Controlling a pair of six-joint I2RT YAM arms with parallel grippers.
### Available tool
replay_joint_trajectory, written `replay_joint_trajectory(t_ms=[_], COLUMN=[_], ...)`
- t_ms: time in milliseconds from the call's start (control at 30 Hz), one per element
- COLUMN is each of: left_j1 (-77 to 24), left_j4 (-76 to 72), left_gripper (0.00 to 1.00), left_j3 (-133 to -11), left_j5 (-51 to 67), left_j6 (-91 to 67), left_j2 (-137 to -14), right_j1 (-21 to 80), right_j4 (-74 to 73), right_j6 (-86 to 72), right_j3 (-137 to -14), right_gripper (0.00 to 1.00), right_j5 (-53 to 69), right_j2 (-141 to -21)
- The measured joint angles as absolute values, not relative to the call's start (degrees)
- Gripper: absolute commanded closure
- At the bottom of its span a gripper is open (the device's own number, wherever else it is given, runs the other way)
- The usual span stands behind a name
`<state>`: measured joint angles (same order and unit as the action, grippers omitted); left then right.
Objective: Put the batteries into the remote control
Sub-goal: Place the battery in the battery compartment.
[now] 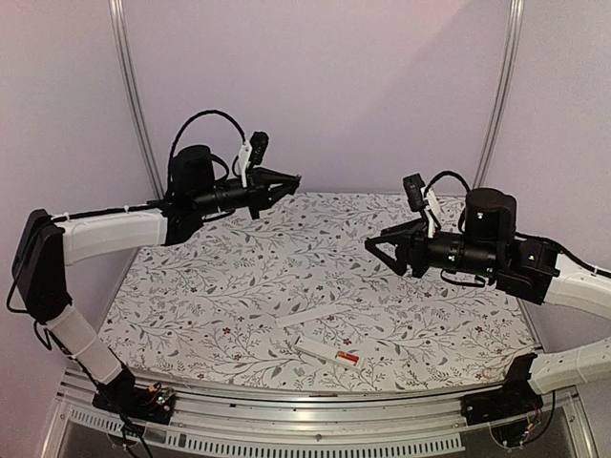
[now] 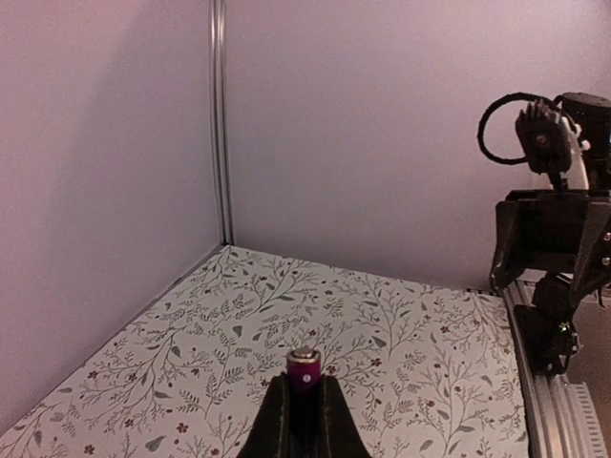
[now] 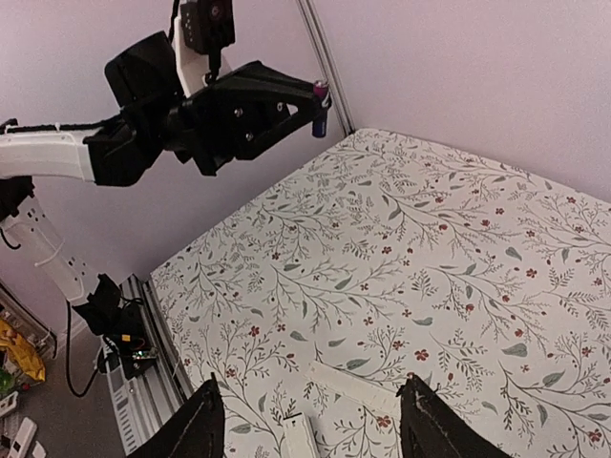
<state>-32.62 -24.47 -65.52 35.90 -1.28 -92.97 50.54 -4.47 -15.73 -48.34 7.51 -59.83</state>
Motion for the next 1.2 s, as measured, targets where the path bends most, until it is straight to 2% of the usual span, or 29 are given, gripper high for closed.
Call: replay_joint_trajectory(t_ms=[167,300,633,967,1200], left_j1=[-39.6,-42.9,-47.1,-49.1,-55.0], left_j4=[-40.2,-46.6,-52.6,-34.7,-10.3], left_gripper=[1.0,1.0,1.0,1.0,1.0], left_j3=[-59.4,-57.5,-56.6,-56.6,-58.2], left_j5=[36.5,36.6,36.7,34.9,23.4], left_j6=[-12.8,-18.1,-21.7,-6.7,11.5], left_j2=[-88.0,-85.9,-83.2,-76.9,-75.5], right_j1=[50.5,50.5,50.5,50.5,50.1], right_j4=[3.1,7.4,14.0,9.8,-1.5], right_j6=[-16.3,-15.7,-15.1,-14.3,-15.9], right_j3=[-50.7,-55.8,-61.5,-60.5,-56.6], right_gripper=[0.41,0.42,0.46,0.43,0.38], right_j5=[9.5,13.0,20.8,19.1,13.0], right_j2=[-57.5,-58.7,-65.5,-62.9,-62.3])
